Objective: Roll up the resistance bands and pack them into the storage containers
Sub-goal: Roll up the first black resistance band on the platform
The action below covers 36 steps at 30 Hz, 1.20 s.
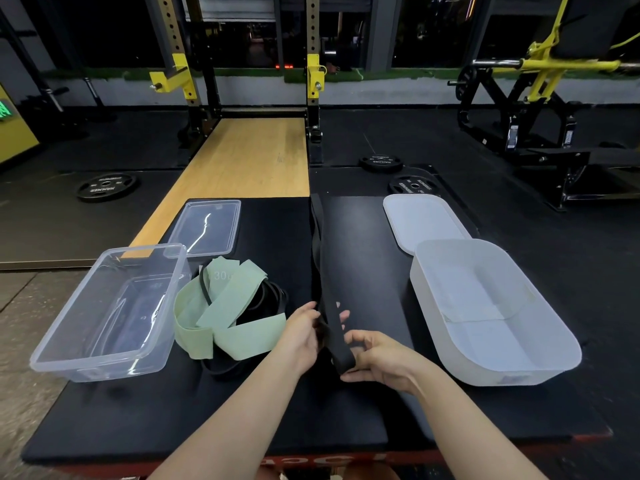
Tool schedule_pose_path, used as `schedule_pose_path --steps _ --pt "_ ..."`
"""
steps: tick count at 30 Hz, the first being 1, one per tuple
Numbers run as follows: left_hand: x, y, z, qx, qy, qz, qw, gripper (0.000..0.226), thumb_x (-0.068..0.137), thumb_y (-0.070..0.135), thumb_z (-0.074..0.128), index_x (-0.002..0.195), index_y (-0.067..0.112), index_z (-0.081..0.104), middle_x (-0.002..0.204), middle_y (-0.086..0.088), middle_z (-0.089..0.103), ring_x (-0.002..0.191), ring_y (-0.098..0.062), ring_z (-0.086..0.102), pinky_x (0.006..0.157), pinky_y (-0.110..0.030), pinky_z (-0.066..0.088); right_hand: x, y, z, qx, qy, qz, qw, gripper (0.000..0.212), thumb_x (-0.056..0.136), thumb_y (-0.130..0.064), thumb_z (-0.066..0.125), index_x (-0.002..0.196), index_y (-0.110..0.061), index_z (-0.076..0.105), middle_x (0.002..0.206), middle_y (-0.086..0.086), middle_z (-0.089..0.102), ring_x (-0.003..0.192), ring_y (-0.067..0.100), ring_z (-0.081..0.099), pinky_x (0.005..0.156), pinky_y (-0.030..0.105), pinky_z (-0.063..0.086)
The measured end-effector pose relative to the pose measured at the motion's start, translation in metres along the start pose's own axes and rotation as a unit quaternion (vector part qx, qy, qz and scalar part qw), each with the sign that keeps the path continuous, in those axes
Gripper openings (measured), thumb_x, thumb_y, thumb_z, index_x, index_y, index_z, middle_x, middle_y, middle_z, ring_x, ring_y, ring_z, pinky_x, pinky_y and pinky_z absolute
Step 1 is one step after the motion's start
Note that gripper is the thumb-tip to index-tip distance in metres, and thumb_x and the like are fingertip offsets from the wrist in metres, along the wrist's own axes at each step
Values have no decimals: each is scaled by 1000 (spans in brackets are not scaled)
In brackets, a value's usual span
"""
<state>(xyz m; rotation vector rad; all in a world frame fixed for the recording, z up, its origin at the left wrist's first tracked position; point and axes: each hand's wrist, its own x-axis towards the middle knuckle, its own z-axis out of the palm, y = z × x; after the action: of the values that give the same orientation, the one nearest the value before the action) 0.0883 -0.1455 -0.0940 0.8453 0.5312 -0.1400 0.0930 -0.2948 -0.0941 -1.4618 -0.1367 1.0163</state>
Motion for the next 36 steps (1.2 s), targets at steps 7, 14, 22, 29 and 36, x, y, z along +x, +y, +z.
schedule_pose_path --steps 7,14,22,29,36 --pt "-6 0 -7 142 -8 -39 989 32 96 2 31 99 8 63 89 -8 65 77 -17 61 65 -26 51 -1 -1 -7 9 68 -78 995 14 92 -1 56 83 -12 56 68 -4 68 66 6 65 65 25 55" --pt "-16 -10 -5 207 -15 -41 977 20 98 15 46 109 8 61 83 -2 60 66 -11 61 48 -21 47 -4 -1 -14 55 90 -114 988 7 91 -4 58 92 -10 62 86 5 70 82 12 68 73 25 54" --pt "-22 -19 -7 -4 121 -14 993 23 97 28 47 85 8 52 78 -3 54 70 -13 57 59 -33 52 -2 -4 -5 253 49 -110 960 7 88 -6 52 86 -7 58 81 3 68 78 14 69 71 24 56" --pt "-32 -11 1 -80 89 -73 990 36 100 34 40 80 6 52 69 -5 45 63 -14 48 66 -28 51 -10 -7 11 311 24 -69 948 22 93 -13 48 105 -1 62 72 4 63 69 18 68 67 27 57" --pt "-36 -22 -2 9 55 -51 997 27 103 21 31 118 4 46 86 -12 60 70 -17 56 66 -34 50 -8 -8 13 165 98 -88 978 23 93 -17 55 107 -2 67 63 1 57 67 14 61 71 26 50"
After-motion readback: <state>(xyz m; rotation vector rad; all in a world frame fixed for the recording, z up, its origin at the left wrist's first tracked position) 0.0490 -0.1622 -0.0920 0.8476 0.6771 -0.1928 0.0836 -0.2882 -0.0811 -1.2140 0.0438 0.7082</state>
